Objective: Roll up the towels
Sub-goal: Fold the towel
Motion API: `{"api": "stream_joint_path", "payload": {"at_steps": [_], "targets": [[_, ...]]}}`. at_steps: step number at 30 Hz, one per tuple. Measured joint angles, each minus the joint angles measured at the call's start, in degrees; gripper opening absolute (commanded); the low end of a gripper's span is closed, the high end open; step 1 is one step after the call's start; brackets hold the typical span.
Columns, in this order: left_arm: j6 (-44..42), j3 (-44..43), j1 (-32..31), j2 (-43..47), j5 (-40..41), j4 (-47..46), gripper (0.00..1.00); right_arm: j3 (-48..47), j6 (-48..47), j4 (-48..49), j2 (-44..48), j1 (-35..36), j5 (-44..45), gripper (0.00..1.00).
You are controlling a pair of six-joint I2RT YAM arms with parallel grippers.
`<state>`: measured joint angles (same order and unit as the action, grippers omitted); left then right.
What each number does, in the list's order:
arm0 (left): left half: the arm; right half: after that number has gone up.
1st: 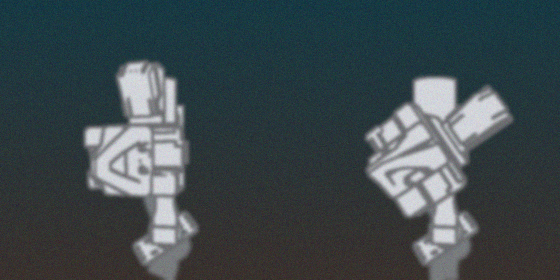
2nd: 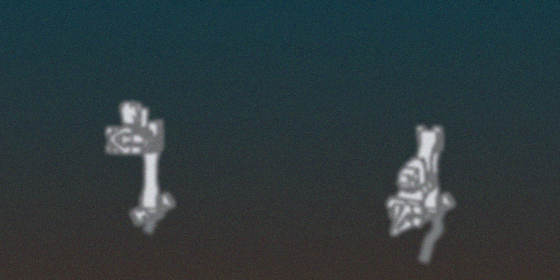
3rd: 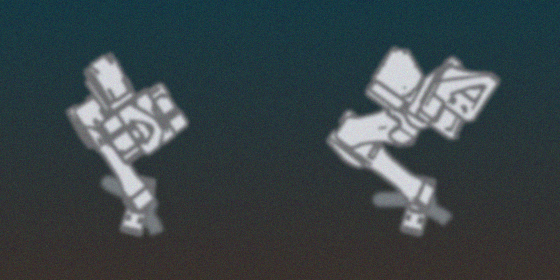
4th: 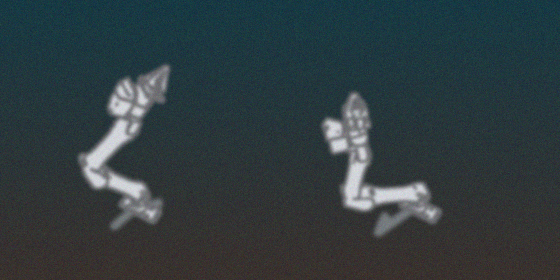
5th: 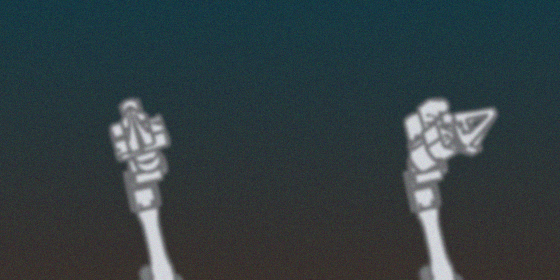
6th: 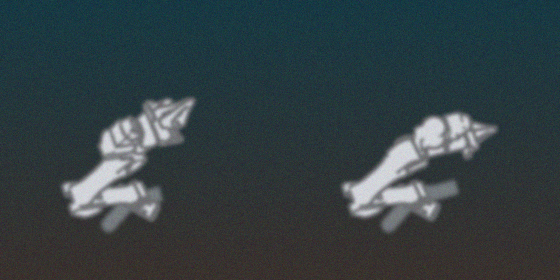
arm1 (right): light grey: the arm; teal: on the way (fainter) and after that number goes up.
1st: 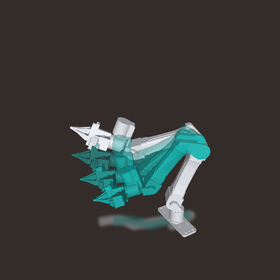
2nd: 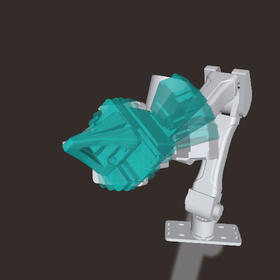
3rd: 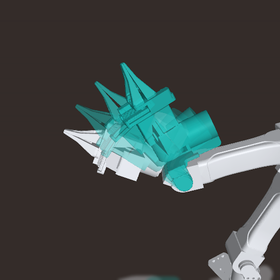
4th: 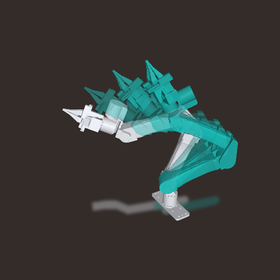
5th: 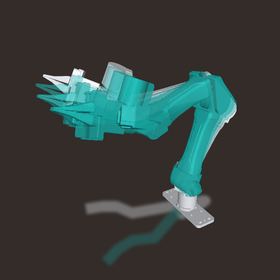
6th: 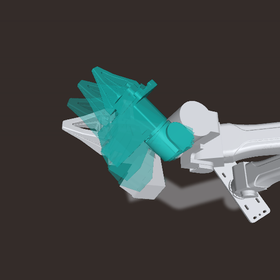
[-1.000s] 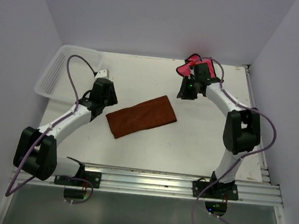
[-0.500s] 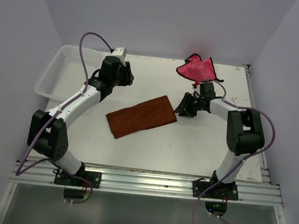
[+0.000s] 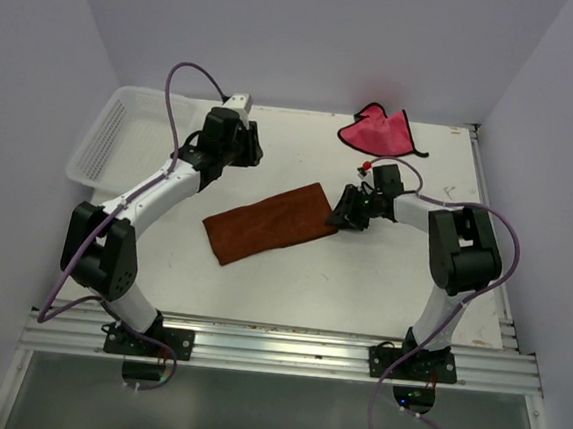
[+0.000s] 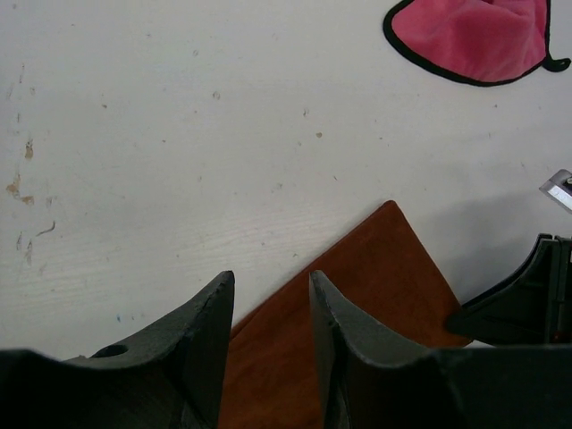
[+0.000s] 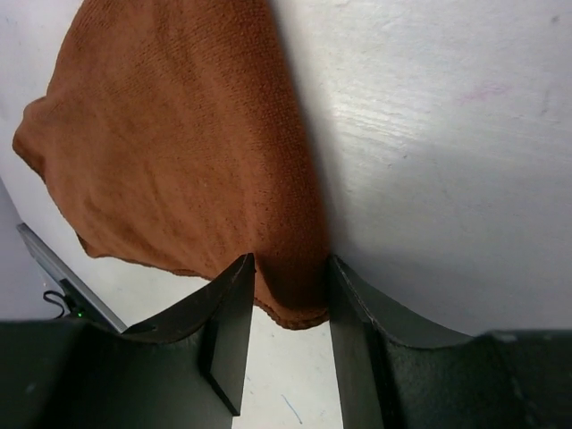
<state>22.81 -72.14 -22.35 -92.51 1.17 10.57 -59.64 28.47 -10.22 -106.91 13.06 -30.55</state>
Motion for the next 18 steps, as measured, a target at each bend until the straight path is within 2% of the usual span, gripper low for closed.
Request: {"api": "stream_joint_path", "payload": {"at_steps": [2,3,4,11,18], "targets": [[-0.1,-0.9,-0.3,-0.6,-0.1,0.2,0.43,0.4,-0.2,0.9,0.0,0.6,0.0,0.29],[-0.1,-1.3,-0.4,-0.9,-0.1,0.2,0.43,0.8,-0.3,1.1,0.0,0.9,0.4,0.14],[-0.2,-1.7,-0.5,-1.2,-0.1,0.3,0.43,1.2,-0.5,1.3,0.0,1.0,0.4,0.11],[-1.4,-5.9,-2.0,-5.2,-0.2,1.7,0.42,6.0,-0.1,2.6,3.2,1.4,2.1,0.08],[-1.4,-14.9,-7.5,-13.9,-0.9,2.8,0.43,12.6,0.2,2.7,10.6,5.8,10.0,0.04]]}}
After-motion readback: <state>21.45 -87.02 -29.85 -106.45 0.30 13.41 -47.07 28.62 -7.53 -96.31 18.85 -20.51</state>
